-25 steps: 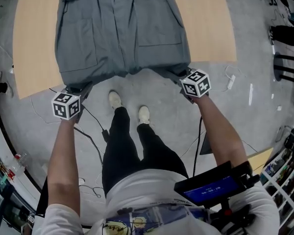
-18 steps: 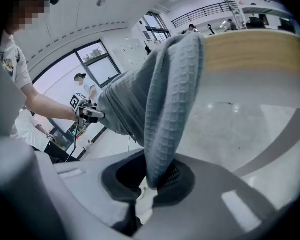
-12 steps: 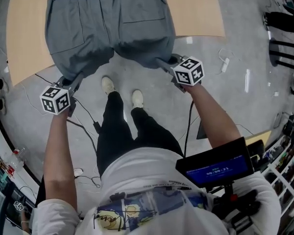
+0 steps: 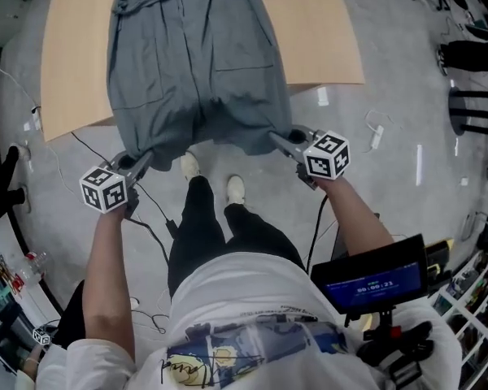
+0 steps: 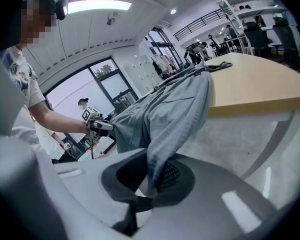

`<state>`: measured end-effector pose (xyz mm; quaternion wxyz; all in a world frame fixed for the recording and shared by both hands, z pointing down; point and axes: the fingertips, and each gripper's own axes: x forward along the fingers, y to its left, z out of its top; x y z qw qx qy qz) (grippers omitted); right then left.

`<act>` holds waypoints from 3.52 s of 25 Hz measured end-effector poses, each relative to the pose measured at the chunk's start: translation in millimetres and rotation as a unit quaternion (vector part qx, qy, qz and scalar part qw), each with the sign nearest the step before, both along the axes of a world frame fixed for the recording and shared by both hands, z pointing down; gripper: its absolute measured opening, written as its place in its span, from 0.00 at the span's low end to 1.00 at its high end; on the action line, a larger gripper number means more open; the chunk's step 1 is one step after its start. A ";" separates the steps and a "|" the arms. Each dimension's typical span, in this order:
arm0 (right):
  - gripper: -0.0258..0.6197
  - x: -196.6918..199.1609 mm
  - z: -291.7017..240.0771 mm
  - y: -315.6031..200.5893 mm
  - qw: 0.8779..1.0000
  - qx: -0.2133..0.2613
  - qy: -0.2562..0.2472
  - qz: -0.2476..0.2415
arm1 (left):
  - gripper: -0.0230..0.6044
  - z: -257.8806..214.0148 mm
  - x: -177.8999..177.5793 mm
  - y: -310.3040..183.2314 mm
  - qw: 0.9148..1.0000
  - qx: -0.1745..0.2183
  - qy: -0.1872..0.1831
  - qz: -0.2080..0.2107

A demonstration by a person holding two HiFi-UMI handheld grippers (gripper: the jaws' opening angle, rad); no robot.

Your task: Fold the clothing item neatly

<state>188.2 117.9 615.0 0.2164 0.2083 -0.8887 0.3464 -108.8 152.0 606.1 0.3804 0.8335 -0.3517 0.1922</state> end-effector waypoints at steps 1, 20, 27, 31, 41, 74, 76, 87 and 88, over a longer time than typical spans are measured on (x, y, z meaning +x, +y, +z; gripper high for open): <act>0.06 0.7 -3.7 1.3 1.000 0.002 -0.005 -0.002 | 0.07 -2.3 1.3 3.6 1.000 -0.002 0.003 0.002; 0.06 -28.9 -156.6 -25.2 0.987 0.077 -0.123 -0.064 | 0.07 -149.3 -2.5 -22.7 0.984 0.085 0.153 0.043; 0.06 -52.6 -209.7 -76.4 0.982 0.121 -0.137 -0.047 | 0.07 -209.0 -22.9 -76.1 0.970 0.136 0.186 0.076; 0.06 -57.4 -244.7 -105.6 0.977 0.161 -0.138 -0.035 | 0.07 -244.3 -29.5 -103.6 0.963 0.160 0.201 0.081; 0.06 -79.2 -287.3 -197.7 0.963 0.217 -0.139 -0.072 | 0.07 -281.4 -45.9 -189.0 0.959 0.204 0.185 0.062; 0.06 -114.4 -214.8 -541.5 0.964 0.201 -0.126 -0.117 | 0.07 -218.6 -93.7 -501.1 0.980 0.178 0.081 -0.030; 0.06 -114.7 -208.4 -556.2 0.966 0.202 -0.123 -0.107 | 0.07 -213.1 -98.7 -515.9 0.980 0.180 0.078 -0.038; 0.06 -110.5 -127.9 -621.2 0.981 0.165 -0.088 -0.056 | 0.07 -131.5 -139.4 -578.3 0.985 0.142 0.038 -0.093; 0.06 -109.4 -117.3 -624.0 0.983 0.158 -0.082 -0.051 | 0.07 -121.0 -142.1 -580.6 0.986 0.133 0.028 -0.096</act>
